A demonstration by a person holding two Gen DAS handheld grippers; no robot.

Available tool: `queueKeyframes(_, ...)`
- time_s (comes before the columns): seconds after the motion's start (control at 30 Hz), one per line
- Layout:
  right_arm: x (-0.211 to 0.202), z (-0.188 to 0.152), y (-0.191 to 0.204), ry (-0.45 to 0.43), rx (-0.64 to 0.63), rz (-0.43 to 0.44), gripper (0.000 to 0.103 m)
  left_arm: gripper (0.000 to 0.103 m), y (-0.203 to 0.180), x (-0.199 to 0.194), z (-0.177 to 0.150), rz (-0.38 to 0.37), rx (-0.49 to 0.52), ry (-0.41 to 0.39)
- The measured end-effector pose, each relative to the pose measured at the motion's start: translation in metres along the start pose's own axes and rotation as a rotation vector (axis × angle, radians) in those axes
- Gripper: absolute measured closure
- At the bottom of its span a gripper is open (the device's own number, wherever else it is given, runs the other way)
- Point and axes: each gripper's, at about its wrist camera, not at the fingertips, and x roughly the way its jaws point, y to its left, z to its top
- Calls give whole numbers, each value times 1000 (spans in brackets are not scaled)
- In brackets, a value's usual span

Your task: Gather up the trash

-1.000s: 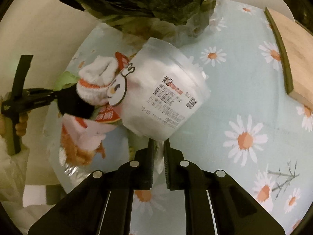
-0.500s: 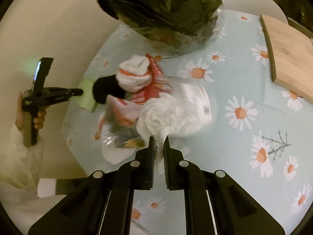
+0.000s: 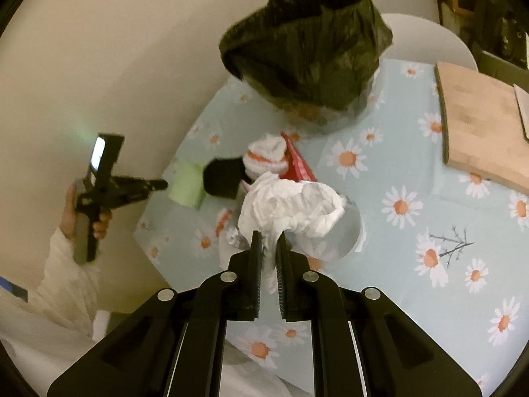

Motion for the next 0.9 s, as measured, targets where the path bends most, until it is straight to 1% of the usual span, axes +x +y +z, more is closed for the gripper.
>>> queueKeyframes(0.03, -6, 2, 0, -15, 1, 1, 95, 96, 0, -1, -1, -1, 2, -8)
queueKeyframes(0.07, -7, 4, -1, -25, 2, 1, 95, 86, -1, -3, -2, -5, 5, -9)
queueKeyframes(0.1, -11, 5, -1, -36, 5, 6, 95, 71, -2, -3, -4, -15, 9, -10)
queueKeyframes(0.13, -16, 7, -3, -49, 15, 18, 95, 63, -3, -3, -4, -18, 13, -14)
queueKeyframes(0.17, -19, 9, -4, -58, 23, 24, 95, 46, -4, -3, -5, -16, 15, -18)
queueKeyframes(0.2, -20, 10, -4, -64, 29, 28, 95, 42, -5, -3, -6, -15, 16, -22)
queueKeyframes(0.23, -22, 11, -5, -70, 34, 32, 95, 41, -6, -3, -6, -22, 17, -26)
queueKeyframes(0.27, -22, 13, -6, -73, 37, 35, 95, 36, -7, -2, -6, -34, 16, -25)
queueKeyframes(0.3, -23, 13, -7, -75, 43, 43, 95, 28, -8, -1, -5, -34, 16, -24)
queueKeyframes(0.37, -25, 15, -10, -82, 62, 79, 95, 25, -10, 1, -5, -25, 19, -28)
queueKeyframes(0.4, -27, 16, -11, -86, 65, 89, 95, 18, -11, 2, -4, -26, 13, -28)
queueKeyframes(0.43, -28, 16, -11, -91, 65, 90, 95, 13, -10, 4, -3, -33, 3, -21)
queueKeyframes(0.57, -29, 23, -16, -89, 59, 98, 95, 10, -11, 11, 1, -60, -17, -10)
queueKeyframes(0.77, -28, 36, -24, -88, 40, 132, 95, 9, -11, 30, 9, -55, -39, 26)
queueKeyframes(0.9, -23, 47, -28, -72, 26, 131, 95, 9, -10, 48, 16, -69, -57, 62)
